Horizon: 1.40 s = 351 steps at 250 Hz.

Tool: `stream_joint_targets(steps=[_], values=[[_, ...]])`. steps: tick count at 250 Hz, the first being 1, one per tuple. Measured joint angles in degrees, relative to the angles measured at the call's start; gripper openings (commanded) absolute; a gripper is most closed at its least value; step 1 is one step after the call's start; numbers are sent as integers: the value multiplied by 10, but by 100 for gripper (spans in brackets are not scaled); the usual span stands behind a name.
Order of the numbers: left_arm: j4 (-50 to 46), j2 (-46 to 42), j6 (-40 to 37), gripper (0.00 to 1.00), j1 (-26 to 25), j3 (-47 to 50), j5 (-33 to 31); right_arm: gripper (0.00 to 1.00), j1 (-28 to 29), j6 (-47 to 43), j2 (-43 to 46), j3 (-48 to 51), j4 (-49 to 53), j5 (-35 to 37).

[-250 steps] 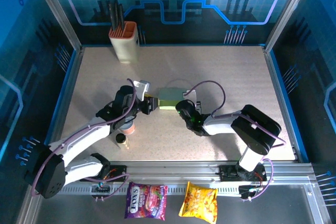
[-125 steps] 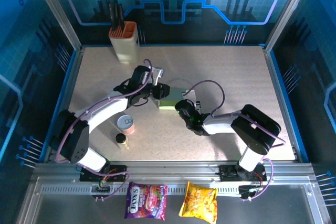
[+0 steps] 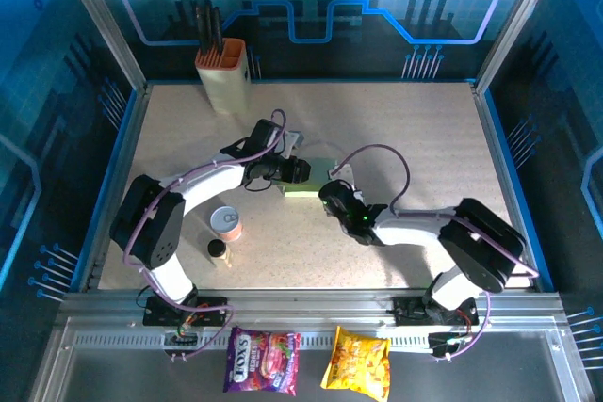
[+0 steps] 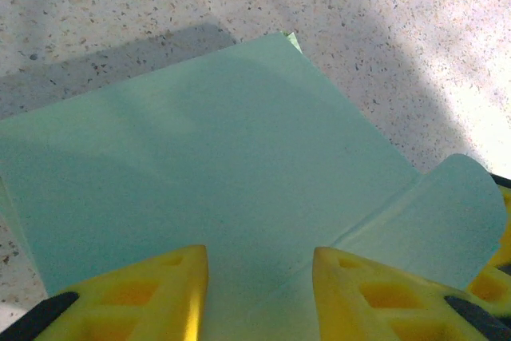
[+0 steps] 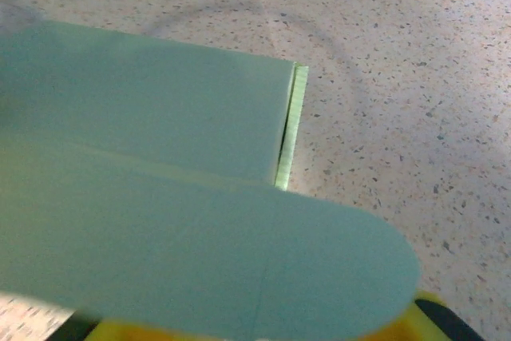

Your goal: Fold the paper box

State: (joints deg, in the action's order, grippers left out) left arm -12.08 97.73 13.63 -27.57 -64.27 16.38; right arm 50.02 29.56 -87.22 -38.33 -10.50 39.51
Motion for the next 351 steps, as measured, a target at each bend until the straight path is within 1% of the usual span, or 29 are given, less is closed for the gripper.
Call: stream_joint_targets(steps=[28, 52, 91, 126, 162, 191, 254, 288, 330, 351], values=[[-2, 2, 0, 40, 0, 0, 0, 30, 12, 0, 55, 17, 30, -13], [-1, 7, 0, 40, 0, 0, 0, 27, 15, -6, 112, 36, 61, -25], [-1, 19, 0, 40, 0, 0, 0, 26, 15, -12, 195, 45, 106, -23], [-1, 27, 0, 39, 0, 1, 0, 27, 14, -17, 234, 42, 132, -18], [1, 37, 0, 39, 0, 4, 0, 28, 8, -20, 223, 18, 166, -19], [3, 54, 0, 39, 0, 8, 0, 28, -10, -19, 201, -14, 185, -29], [10, 60, 0, 38, 1, 11, 2, 29, -40, -10, 147, -72, 222, -78], [4, 50, 0, 41, 1, 11, 2, 33, -71, -2, 125, -105, 252, -128], [-2, 14, 0, 44, 11, 11, 2, 43, -115, -6, 83, -164, 290, -201], [-2, -4, 0, 48, 21, 11, -1, 47, -131, -12, 57, -194, 307, -236]])
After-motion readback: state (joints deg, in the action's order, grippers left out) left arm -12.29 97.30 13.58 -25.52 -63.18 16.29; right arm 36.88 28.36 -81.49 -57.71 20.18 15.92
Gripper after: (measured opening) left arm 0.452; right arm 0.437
